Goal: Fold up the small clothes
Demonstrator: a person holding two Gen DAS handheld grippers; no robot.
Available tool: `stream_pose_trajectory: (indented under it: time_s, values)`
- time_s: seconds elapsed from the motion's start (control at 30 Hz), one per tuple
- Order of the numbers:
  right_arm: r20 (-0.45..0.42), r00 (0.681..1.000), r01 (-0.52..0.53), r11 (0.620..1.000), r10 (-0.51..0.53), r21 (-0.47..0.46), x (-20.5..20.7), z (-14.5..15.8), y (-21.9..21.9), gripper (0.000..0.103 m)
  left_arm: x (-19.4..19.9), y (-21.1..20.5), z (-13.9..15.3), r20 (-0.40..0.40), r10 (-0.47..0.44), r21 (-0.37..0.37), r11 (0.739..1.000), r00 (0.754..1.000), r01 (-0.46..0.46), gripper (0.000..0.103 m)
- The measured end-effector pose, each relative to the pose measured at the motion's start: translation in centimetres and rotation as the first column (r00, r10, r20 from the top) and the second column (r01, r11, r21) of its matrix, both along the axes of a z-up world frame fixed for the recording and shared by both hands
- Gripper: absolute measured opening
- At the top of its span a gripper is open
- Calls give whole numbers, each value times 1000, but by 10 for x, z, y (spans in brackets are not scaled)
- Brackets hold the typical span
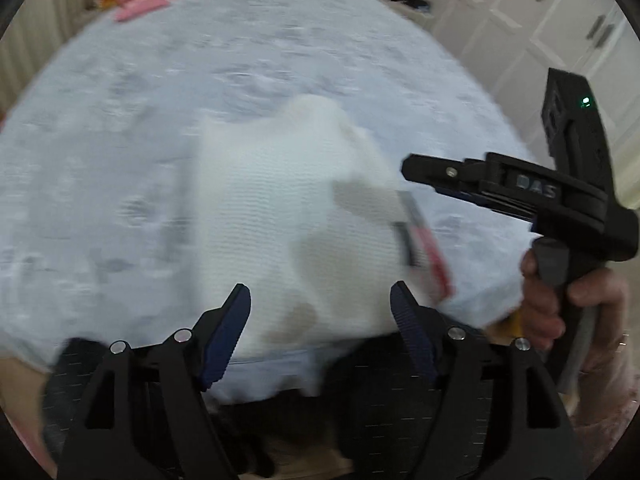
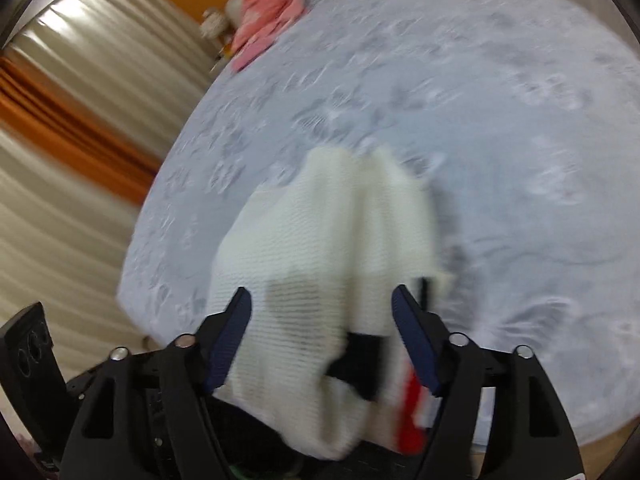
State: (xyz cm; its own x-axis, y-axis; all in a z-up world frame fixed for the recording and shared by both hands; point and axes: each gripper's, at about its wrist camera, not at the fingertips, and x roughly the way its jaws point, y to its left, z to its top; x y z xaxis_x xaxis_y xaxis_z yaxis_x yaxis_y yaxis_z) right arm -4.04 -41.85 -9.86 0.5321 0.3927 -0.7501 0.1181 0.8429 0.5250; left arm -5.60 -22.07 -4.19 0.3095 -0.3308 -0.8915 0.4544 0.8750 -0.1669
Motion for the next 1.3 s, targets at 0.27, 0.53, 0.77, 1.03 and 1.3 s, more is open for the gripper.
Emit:
stream_pose_trajectory:
  time_s: [0.27,0.53,0.77,1.03,1.3]
  values:
    - [-166,986,-27,1000,25,-9,18,-47,53,22,16,31,0,19,115,65,991,993,-116,70]
    - [-40,998,36,987,-42,-155,-7,12,27,23,22,39,-8,4,109,60,992,994,-109,70]
    - [-91,995,27,975,-48,-221,-4,-7,22,26,28,40,-25,-30,108,82,991,994,-105,70]
    - [-47,999,13,960,-27,-278,24,10,20,59,72,73,-56,-294,237,-173,939,926,-296,73]
    - [-157,986,55,998,-59,-30,62,-51,-1,24,109,63,-118,-525,199,-301,866,827,-399,76]
